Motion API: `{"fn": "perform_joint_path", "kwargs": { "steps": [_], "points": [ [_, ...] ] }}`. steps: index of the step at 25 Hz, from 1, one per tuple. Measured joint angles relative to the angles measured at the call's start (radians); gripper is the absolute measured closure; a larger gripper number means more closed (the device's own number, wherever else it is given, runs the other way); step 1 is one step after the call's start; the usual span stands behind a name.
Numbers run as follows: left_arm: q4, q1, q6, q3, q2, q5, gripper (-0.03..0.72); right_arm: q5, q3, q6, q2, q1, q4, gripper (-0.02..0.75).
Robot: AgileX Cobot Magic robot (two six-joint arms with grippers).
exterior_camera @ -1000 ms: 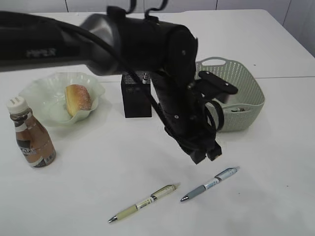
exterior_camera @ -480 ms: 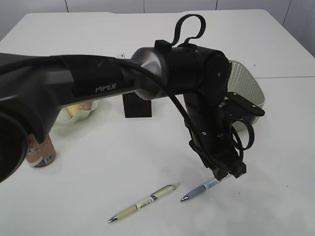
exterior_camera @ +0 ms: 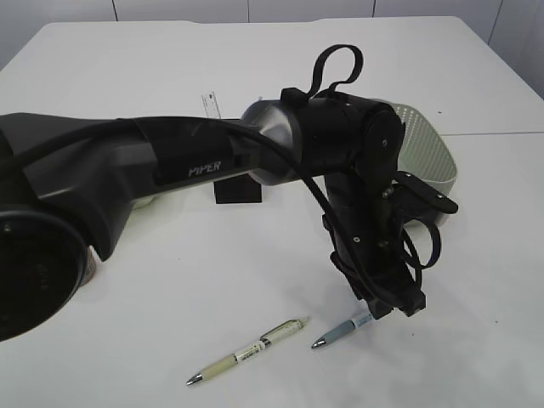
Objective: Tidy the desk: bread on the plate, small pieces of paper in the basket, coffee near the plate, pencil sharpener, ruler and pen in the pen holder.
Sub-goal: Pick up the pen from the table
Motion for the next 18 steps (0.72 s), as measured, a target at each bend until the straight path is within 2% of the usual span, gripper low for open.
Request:
{"fn": "perform_joint_path", "kwargs": {
  "steps": [18],
  "points": [
    [-0.002,0.0,0.012,-0.011,0.047,-0.01,0.447,0.002,0.0,0.0,0.0,0.0,0.0,0.3]
  ]
}}
